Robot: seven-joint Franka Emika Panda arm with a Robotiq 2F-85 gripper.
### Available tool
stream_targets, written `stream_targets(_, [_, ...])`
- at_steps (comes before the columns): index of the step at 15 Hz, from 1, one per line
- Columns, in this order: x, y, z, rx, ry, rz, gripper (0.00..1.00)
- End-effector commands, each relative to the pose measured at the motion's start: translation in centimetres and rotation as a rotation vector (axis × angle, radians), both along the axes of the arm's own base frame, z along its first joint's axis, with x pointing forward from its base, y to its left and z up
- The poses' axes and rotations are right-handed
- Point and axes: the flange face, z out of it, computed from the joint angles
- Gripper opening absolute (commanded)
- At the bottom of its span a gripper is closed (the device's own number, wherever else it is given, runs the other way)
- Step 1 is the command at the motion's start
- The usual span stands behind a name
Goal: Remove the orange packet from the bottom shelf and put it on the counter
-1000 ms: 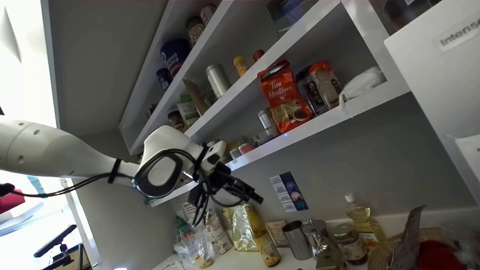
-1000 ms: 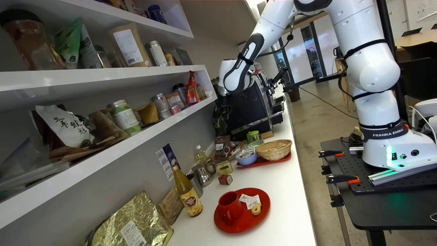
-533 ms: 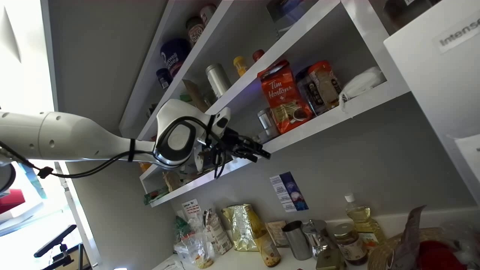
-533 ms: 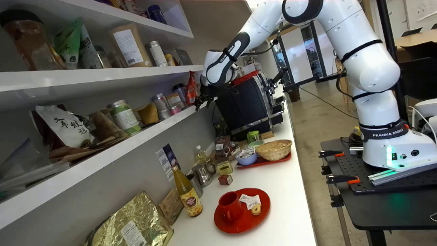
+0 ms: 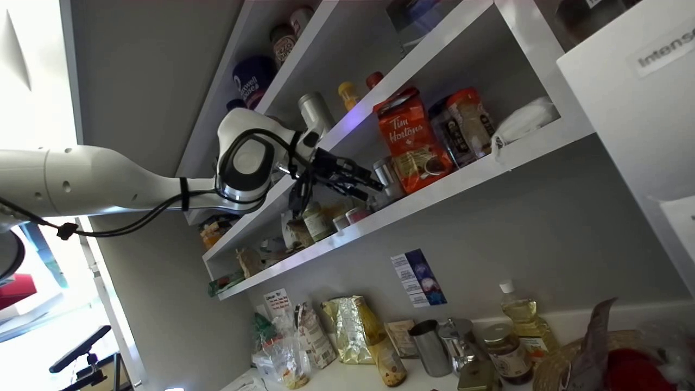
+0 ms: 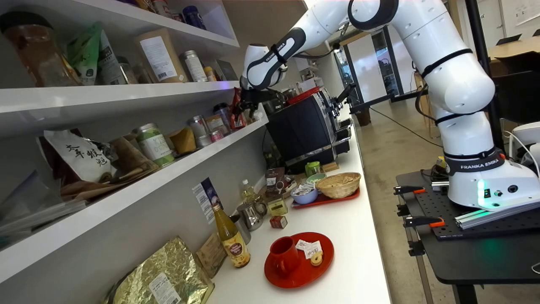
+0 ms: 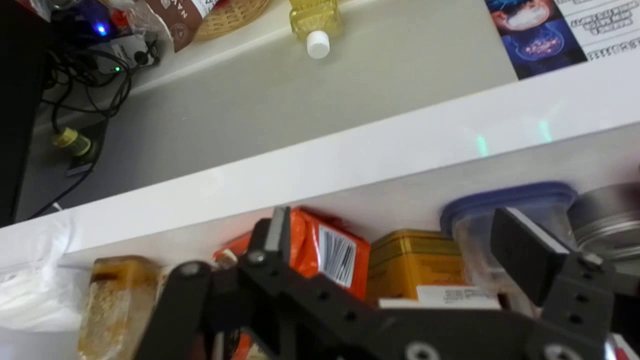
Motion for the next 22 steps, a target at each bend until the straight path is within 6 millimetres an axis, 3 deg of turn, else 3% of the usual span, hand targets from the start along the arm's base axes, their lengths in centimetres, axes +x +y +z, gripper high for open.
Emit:
stream_targets(1, [1.8, -1.4, 2.0, -0.013, -0.033, -0.067, 1.0])
stream_targets(12, [5.5, -4.0, 3.5, -0.03, -0.088, -0.157, 1.0])
stream_targets(13, [5.7, -4.0, 3.6, -0.032, -0.089, -0.158, 0.77])
stream_targets(15, [5.9, -3.7, 3.7, -0.036, -0.099, -0.148, 0.67])
stream_targets(22, [5.9, -3.9, 4.1, -0.046, -0.113, -0.14, 0.13])
